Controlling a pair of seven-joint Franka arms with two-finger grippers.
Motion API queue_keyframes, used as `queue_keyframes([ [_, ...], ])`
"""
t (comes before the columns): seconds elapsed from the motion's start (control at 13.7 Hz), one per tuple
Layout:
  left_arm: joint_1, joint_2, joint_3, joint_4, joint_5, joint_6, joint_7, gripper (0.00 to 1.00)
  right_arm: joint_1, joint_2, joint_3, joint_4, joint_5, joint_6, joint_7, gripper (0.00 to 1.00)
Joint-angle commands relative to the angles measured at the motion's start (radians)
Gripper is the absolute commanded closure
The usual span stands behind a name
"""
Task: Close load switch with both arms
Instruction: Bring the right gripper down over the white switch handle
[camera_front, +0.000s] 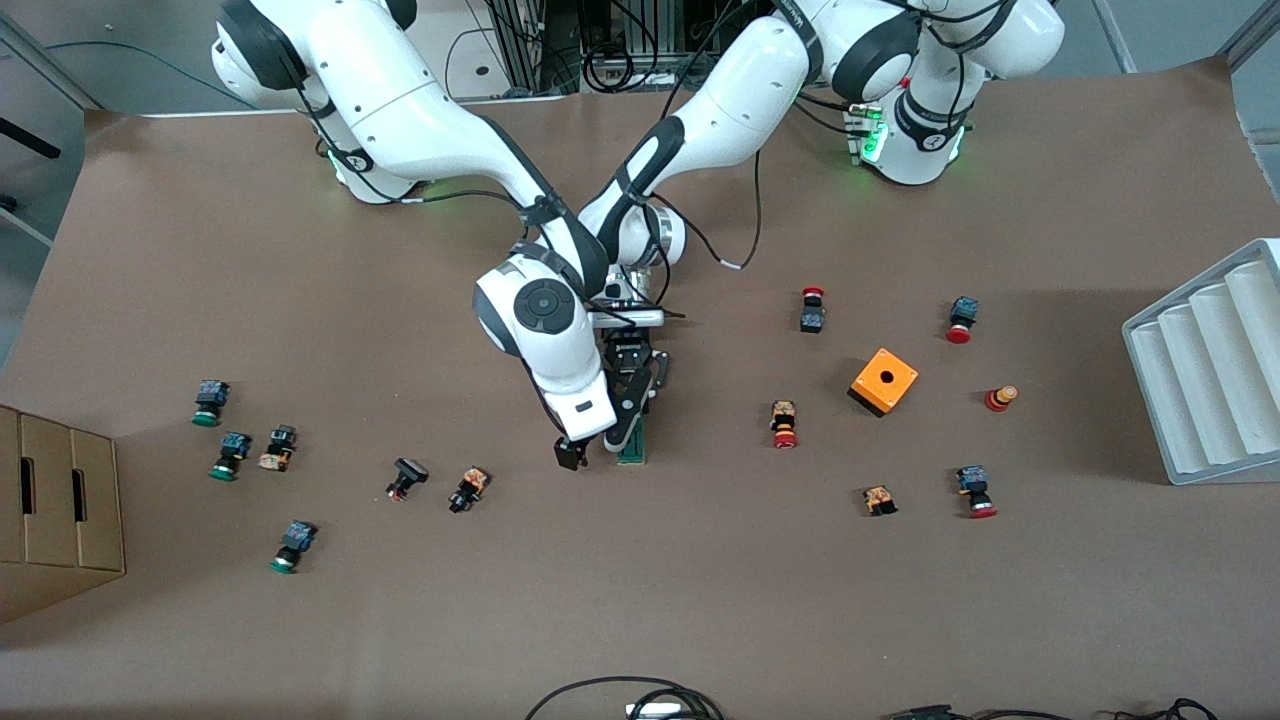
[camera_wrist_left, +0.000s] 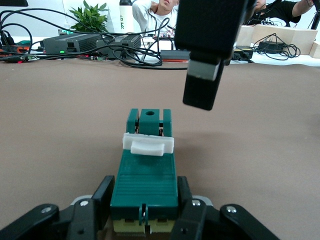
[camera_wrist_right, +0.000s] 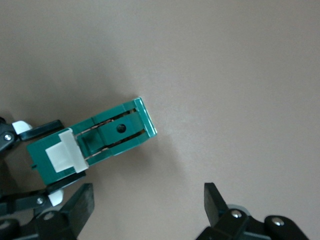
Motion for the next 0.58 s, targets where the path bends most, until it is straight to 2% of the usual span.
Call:
queue_keyframes([
  [0.0, -0.012, 0.018, 0.009, 0.017, 0.016, -0.01, -0.022, 0.42, 0.014, 0.012, -0.014, 0.007, -0.021, 0.019, 0.026, 0.01],
  [0.51, -0.012, 0.018, 0.009, 0.017, 0.018, -0.01, -0.022, 0.42, 0.074, 0.012, -0.014, 0.006, -0.017, 0.01, 0.028, 0.01],
])
